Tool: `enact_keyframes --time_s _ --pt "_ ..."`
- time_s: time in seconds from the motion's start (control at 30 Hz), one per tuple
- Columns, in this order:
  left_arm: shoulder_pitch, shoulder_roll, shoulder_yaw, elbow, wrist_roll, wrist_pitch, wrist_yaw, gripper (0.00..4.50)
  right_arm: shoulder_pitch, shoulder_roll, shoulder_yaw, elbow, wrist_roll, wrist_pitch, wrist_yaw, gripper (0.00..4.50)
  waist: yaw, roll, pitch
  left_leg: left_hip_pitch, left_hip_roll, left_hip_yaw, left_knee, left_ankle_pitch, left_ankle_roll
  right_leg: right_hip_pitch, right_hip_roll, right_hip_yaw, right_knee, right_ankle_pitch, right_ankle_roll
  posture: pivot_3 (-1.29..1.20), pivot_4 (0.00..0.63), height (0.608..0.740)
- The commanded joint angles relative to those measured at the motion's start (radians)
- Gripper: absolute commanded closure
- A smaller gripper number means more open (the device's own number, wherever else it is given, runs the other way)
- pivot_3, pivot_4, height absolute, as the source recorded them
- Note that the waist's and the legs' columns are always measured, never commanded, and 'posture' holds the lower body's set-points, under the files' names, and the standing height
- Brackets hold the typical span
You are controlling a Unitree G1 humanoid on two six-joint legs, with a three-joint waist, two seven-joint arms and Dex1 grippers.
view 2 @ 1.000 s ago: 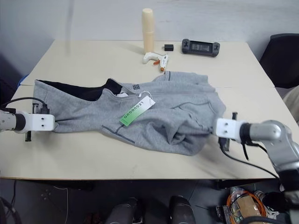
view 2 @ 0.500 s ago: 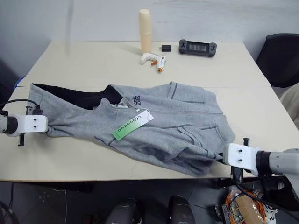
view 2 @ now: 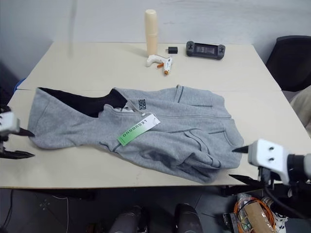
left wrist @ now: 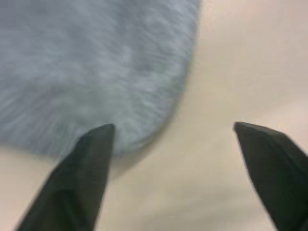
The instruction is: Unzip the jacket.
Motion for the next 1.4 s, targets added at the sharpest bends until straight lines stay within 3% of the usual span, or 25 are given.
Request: enact_keyframes --time_s 0.03,0.13,0.2,0.43,0.6,0.7,1.07,1.13,1.3,1.4 --pt "0.024 0.102 0.0 -0.286 -0.305 0.277 -0.112 0.0 -0.104 -0.042 -0.019 -0.032 0.094 0.067 -0.025 0.03 0.001 -0.001 0.001 0.0 0.0 -0.001 0.0 0.0 0.0 0.0 -0.001 0.0 0.0 0.0 0.0 0.0 0.15 0.74" --pt "0.043 0.126 -0.001 -0.502 -0.446 0.42 -0.112 0.0 -0.195 -0.051 0.072 -0.055 0.143 0.123 -0.068 0.03 0.006 -0.002 0.002 0.0 -0.001 -0.002 0.0 0.0 0.0 0.0 -0.003 0.0 -0.003 0.0 -0.001 0.0 0.15 0.74" --pt "0.068 0.1 -0.002 -0.609 -0.446 0.43 -0.112 0.0 -0.243 -0.046 0.163 -0.059 0.126 0.114 -0.09 0.03 0.006 0.0 0.003 0.0 -0.002 -0.003 0.0 0.0 0.0 0.001 -0.003 0.0 -0.004 -0.001 -0.001 0.0 0.15 0.74" --pt "0.125 -0.107 -0.125 -0.766 -0.13 0.333 0.094 0.0 -0.376 -0.01 0.502 0.092 -0.089 0.03 -0.17 0.03 0.002 0.001 0.004 -0.002 -0.003 0.001 0.0 0.0 0.0 -0.003 0.0 0.001 0.001 -0.001 -0.001 0.0 0.15 0.74" --pt "0.101 -0.261 -0.189 -0.739 0.041 0.313 0.209 0.0 -0.46 0.025 0.635 0.236 -0.199 -0.027 -0.179 0.03 0.003 0.001 0.004 -0.003 -0.002 0.002 0.002 0.001 0.0 -0.003 0.007 0.001 0.001 0.0 0.0 0.0 0.15 0.74" --pt "0.081 -0.329 -0.211 -0.689 0.143 0.266 0.293 0.63 -0.493 0.052 0.669 0.283 -0.214 -0.017 -0.178 0.64 0.006 0.001 0.004 -0.003 -0.002 0.002 0.003 0.001 0.0 -0.002 0.007 0.0 0.001 0.0 0.0 0.0 0.15 0.74" --pt "0.171 -0.315 -0.154 -0.747 0.119 0.247 0.217 3.99 -0.367 0.011 0.589 0.212 -0.135 -0.013 -0.071 4.42 0.007 0.001 0.004 -0.002 -0.001 0.0 0.008 0.001 0.0 0.0 0.0 0.0 0.001 0.0 0.0 0.0 0.15 0.74" --pt "0.237 -0.27 -0.121 -0.811 0.079 0.257 0.168 4.48 -0.299 -0.002 0.539 0.16 -0.093 0.004 -0.042 4.5 0.006 0.001 0.004 -0.002 -0.001 -0.001 0.007 0.0 0.0 0.0 0.0 0.0 0.001 0.0 0.0 0.0 0.15 0.74" --pt "0.531 -0.035 0.005 -1.008 -0.041 0.275 -0.006 4.48 -0.067 -0.02 0.361 0.0 0.004 0.06 0.02 4.5 -0.005 0.001 0.004 0.0 0.002 0.0 0.0 -0.001 -0.002 0.002 0.003 -0.001 -0.003 0.0 0.0 0.0 0.15 0.74" --pt "0.625 -0.006 0.062 -1.039 -0.047 0.27 0.037 4.48 0.001 0.003 0.308 -0.045 0.008 0.069 -0.009 4.5 0.002 0.002 0.005 0.0 0.005 0.0 0.0 -0.002 -0.004 0.002 0.006 -0.001 -0.005 -0.001 -0.001 0.0 0.15 0.74"
